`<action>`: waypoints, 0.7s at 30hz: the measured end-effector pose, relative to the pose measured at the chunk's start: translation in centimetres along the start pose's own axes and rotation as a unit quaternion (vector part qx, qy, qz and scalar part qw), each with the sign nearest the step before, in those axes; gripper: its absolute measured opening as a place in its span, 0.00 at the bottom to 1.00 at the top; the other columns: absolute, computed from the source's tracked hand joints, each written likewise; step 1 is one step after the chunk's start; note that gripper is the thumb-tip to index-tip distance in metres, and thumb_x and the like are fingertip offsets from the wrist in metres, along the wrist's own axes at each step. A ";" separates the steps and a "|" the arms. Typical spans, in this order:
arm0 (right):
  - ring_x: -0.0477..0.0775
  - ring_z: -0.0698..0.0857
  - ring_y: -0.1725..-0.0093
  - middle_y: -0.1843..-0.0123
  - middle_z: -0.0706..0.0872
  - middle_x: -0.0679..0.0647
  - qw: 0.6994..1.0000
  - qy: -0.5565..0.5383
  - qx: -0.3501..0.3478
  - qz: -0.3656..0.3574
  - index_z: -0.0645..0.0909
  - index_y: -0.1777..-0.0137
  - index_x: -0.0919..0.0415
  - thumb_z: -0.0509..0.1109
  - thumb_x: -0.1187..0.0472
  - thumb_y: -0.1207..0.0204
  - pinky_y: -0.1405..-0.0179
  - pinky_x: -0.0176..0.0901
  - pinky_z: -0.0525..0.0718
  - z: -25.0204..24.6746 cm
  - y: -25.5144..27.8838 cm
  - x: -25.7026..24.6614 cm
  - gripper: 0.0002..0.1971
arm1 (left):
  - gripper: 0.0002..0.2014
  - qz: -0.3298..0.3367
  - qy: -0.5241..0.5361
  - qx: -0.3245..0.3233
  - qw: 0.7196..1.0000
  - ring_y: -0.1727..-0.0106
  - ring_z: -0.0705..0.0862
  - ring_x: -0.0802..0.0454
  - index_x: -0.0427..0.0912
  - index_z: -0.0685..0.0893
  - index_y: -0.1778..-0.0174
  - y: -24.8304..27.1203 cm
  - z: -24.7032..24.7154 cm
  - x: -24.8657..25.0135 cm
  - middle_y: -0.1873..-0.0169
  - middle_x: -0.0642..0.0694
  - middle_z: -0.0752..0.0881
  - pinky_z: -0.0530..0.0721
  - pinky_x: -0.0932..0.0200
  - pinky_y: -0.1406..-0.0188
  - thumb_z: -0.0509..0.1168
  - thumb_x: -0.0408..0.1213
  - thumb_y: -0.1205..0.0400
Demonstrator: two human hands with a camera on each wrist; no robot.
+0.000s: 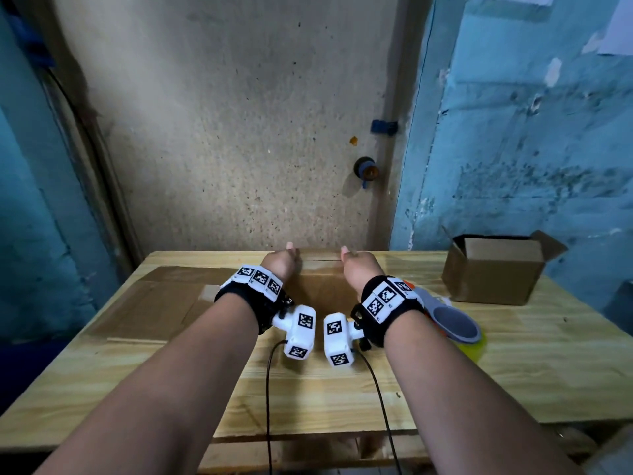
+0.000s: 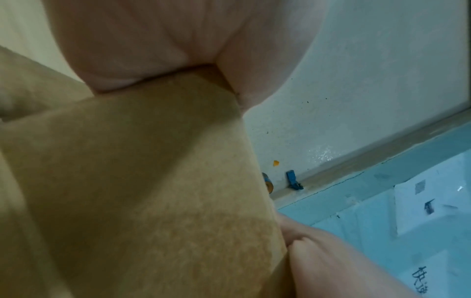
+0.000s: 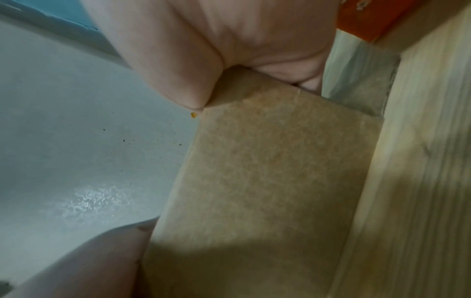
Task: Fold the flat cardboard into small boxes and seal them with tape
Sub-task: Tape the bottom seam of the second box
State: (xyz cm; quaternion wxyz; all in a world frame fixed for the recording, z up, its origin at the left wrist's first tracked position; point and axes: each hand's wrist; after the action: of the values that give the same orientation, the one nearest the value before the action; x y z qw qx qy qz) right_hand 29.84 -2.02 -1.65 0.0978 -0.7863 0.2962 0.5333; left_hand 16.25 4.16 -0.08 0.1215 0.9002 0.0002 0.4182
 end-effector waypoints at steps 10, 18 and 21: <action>0.63 0.82 0.35 0.25 0.80 0.62 0.999 0.007 -0.014 -0.045 0.66 0.22 0.58 0.55 0.52 0.06 0.39 0.49 0.79 0.4 1.4 0.6 0.17 | 0.37 0.015 -0.113 0.007 0.993 0.26 0.78 0.32 0.30 0.78 0.25 -1.6 -0.7 0.1 0.26 0.30 0.79 0.75 0.42 0.24 0.55 0.62 0.12; 0.69 0.80 0.27 0.25 0.79 0.63 0.999 0.015 0.039 0.012 0.64 0.30 0.60 0.63 0.43 0.12 0.27 0.60 0.79 2.1 3.6 0.9 0.23 | 0.21 0.105 -0.377 0.058 0.918 0.38 0.85 0.36 0.41 0.84 0.31 0.3 -2.2 0.8 0.39 0.38 0.85 0.81 0.46 0.45 0.55 0.50 0.09; 0.71 0.79 0.27 0.24 0.78 0.65 0.998 0.019 0.057 0.005 0.64 0.29 0.62 0.65 0.42 0.13 0.27 0.61 0.80 2.3 4.0 0.9 0.26 | 0.18 0.140 -0.463 0.091 0.871 0.29 0.78 0.34 0.44 0.81 0.27 2.3 -2.2 0.9 0.26 0.39 0.74 0.83 0.41 0.41 0.59 0.39 0.13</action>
State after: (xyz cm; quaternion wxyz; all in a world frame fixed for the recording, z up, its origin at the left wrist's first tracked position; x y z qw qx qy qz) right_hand 25.97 -4.46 -2.77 0.1336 -0.7879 0.3321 0.5011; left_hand 14.97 2.54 2.49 -0.0344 0.9884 -0.1436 -0.0355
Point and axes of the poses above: each hand's wrist, its own y-axis away from the middle knuckle, its own z-axis out of the palm, x = y × z
